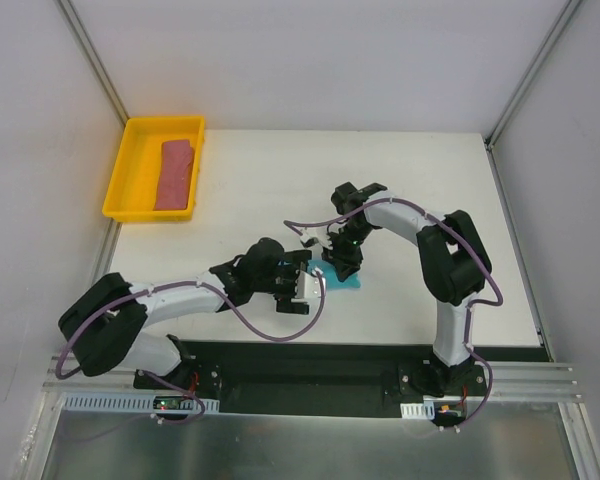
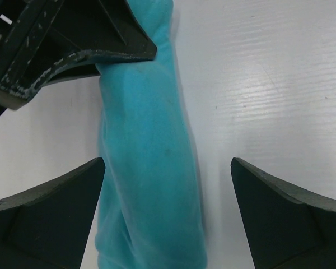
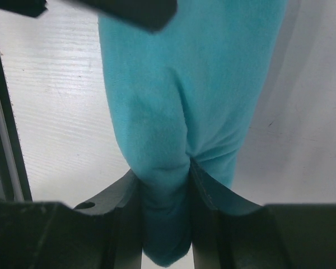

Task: Roll the t-shirts
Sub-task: Pick up the T-shirt from the center of the board.

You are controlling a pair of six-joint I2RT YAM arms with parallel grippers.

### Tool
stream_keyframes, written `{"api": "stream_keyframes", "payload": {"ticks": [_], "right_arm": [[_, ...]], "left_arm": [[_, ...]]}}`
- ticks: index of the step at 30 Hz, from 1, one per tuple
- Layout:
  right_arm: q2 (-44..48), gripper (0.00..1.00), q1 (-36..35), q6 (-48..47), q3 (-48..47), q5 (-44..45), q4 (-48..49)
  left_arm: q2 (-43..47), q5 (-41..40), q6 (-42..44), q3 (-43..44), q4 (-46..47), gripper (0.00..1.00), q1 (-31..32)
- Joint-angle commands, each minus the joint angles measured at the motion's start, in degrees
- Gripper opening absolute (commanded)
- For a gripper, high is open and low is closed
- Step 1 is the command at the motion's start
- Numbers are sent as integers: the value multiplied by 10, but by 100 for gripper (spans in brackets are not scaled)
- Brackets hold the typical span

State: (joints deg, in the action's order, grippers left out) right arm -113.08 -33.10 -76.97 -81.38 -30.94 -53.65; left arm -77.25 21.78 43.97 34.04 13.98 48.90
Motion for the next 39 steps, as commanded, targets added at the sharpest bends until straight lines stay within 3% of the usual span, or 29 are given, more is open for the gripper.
{"api": "stream_keyframes", "payload": {"ticks": [1, 6, 11, 17, 20, 21, 22, 24, 25, 26, 28, 30, 34, 39], "right_arm": [[-16, 26, 3, 8, -5, 10, -35], [-18, 26, 5, 9, -6, 10, -35], [-16, 25, 3, 15, -6, 8, -35], [-16, 24, 6, 16, -6, 5, -34], [-14, 25, 8, 16, -6, 0, -34], [-12, 26, 12, 18, -6, -3, -34], [-10, 27, 14, 23, -8, -6, -36], [-3, 39, 14, 33, -26, -3, -46], [10, 71, 15, 36, -35, 3, -60], [22, 96, 16, 42, -44, 18, -65], [61, 96, 38, 72, -75, 29, -66], [78, 96, 79, 110, -134, 29, -66], [82, 96, 173, 282, -255, 33, -81], [150, 96, 261, 328, -225, 88, -56]], "left_arm": [[-41, -24, 7, 30, 74, 93, 13], [-93, -22, 16, 51, 85, 89, 18], [-133, -38, 44, 55, 74, 71, 20], [-165, -60, 69, 56, 30, 58, 21], [-191, -63, 65, 80, -10, 45, 22], [-199, -61, 60, 91, -32, 37, 21], [-206, -60, 60, 100, -55, 23, 22], [-216, -56, 52, 110, -65, 16, 22], [-217, -54, 52, 112, -69, 10, 22], [-218, -53, 52, 118, -80, 7, 22], [-219, -46, 52, 125, -95, 0, 22], [-221, -41, 53, 137, -117, 0, 22], [-215, -39, 27, 167, -151, 0, 10], [-191, -57, -32, 254, -214, 0, -33]]}}
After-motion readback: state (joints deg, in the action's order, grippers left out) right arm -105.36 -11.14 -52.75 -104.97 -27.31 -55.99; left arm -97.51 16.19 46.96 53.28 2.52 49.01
